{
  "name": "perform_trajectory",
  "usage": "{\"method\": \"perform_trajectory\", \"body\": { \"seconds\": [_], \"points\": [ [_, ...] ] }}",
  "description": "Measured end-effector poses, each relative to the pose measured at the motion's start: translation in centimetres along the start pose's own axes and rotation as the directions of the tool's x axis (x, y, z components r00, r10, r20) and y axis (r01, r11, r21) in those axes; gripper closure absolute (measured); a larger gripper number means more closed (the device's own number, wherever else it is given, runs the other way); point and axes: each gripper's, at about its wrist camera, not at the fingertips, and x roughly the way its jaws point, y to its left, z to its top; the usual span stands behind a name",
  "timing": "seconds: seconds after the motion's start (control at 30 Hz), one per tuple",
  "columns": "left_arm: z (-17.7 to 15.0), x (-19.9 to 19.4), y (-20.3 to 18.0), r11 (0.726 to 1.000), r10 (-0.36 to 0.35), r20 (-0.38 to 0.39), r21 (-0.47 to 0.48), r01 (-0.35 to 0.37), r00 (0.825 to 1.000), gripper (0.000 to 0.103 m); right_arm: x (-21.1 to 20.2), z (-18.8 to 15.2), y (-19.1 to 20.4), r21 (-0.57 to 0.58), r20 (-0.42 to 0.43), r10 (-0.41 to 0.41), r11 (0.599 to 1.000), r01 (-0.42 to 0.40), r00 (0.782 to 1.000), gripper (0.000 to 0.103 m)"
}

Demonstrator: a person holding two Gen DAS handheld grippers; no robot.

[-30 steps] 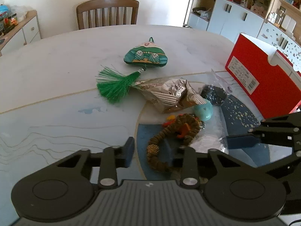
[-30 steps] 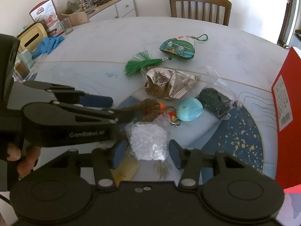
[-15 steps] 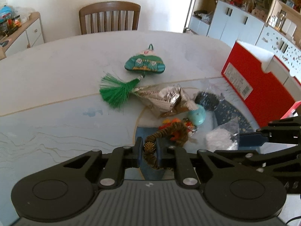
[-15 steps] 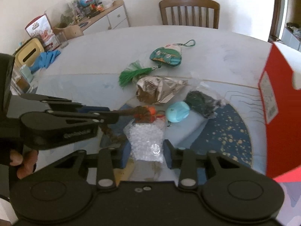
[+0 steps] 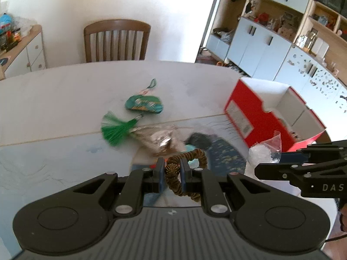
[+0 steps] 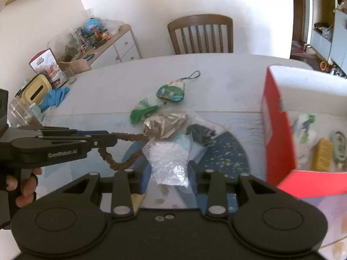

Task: Organize objects
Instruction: 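Carry the bead string and bubble-wrap bag over the red shoebox and lower them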

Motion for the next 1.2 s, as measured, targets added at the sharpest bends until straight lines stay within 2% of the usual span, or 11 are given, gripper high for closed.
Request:
{"method": "perform_trajectory", "body": {
  "seconds": [0.23, 0.47, 0.83, 1.2],
  "points": [
    [1.6, -2.5, -3.6, 0.999, -0.045, 0.054, 0.019, 0.044, 0.998, 0.089, -3.7, 0.4, -2.3, 0.030, 0.018, -0.029, 0.999, 0.028, 0.999, 0.068],
    [3.1, -3.2, -7.7, 0.995, -0.089, 0.069, 0.047, 0.086, 0.994, 0.089, -6.9, 0.7, -5.7, 0.053, 0.046, -0.068, 0.996, 0.065, 0.997, 0.068],
    [5.0, -0.4, -14.5, 0.987, -0.140, 0.064, 0.091, 0.134, 0.988, 0.089, -10.2, 0.6, -12.2, 0.088, 0.069, -0.137, 0.988, 0.130, 0.988, 0.068],
    [6.7, 3.5, -21.2, 0.978, -0.155, 0.053, 0.149, 0.146, 0.986, 0.089, -11.3, 0.9, -19.0, 0.133, 0.067, -0.186, 0.975, 0.176, 0.980, 0.068]
  ]
}}
